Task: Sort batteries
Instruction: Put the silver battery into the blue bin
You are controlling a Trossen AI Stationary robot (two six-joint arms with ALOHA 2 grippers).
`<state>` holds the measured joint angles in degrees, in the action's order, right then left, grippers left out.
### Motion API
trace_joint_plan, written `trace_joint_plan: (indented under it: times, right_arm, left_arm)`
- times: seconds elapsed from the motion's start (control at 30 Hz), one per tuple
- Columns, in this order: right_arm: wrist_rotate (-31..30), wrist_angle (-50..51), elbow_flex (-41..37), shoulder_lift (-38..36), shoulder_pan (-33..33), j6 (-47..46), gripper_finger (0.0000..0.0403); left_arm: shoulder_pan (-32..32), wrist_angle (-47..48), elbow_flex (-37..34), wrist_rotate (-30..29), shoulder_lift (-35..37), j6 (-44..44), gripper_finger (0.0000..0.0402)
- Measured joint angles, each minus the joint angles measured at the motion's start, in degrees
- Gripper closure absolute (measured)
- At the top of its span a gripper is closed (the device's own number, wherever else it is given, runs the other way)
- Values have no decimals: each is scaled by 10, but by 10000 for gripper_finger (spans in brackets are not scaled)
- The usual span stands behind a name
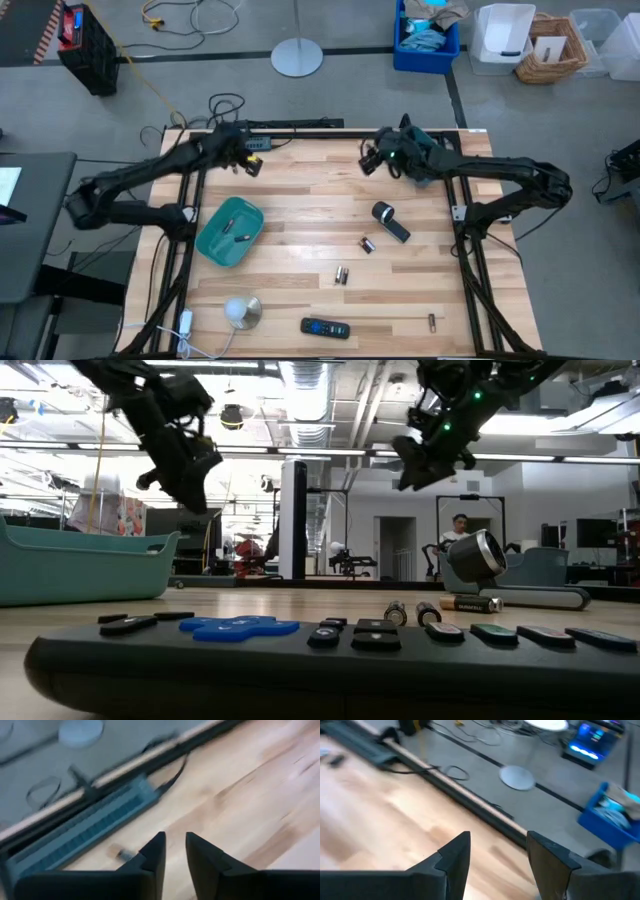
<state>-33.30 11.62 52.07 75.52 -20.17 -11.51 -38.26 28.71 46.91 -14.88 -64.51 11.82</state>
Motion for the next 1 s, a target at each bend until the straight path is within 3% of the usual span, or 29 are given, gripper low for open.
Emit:
trace_joint_plan:
  times: [0.23,0.4,0.7,1.0]
  right_arm:
    - [30,-194,-71,45,52,26,191]
    - [77,-295,-125,53,16,42,189]
    - [138,-400,-184,53,-21,68,188]
    - [141,-466,-188,47,-18,127,188]
  left_arm:
    - [-83,130,88,33,-123,-23,285]
    - [-109,174,99,41,-181,1,273]
    - [-135,172,95,-9,-199,77,255]
    - [-167,162,63,8,-200,108,231]
